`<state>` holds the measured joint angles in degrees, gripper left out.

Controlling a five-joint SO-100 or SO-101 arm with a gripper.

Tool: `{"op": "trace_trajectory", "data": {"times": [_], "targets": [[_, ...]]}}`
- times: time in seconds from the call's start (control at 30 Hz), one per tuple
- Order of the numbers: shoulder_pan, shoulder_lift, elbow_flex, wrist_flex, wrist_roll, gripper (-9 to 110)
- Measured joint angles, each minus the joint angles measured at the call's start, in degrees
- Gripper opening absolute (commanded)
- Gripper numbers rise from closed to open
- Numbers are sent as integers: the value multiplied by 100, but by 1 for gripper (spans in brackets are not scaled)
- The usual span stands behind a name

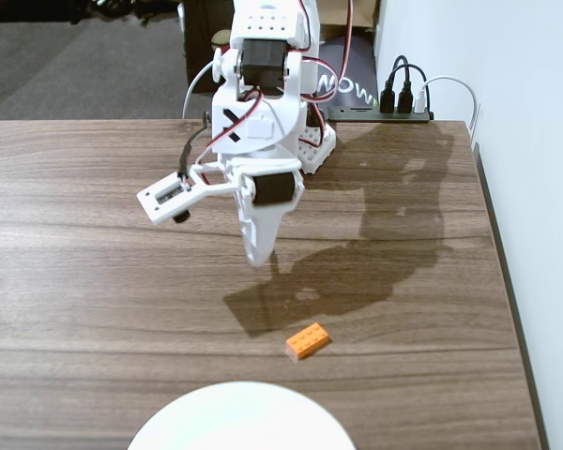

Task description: Grasp a lego block and put it on the plate.

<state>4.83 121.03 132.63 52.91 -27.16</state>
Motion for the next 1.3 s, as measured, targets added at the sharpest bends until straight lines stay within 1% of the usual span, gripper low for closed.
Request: {"op": "trace_trajectory", "data": {"times": [0.43, 1.03, 1.3], "targets": [[-378, -1345, -835, -264, 176, 1], [-826, -2874, -2435, -272, 809, 1], [-914, -3437, -2689, -422, 1055, 1]]}}
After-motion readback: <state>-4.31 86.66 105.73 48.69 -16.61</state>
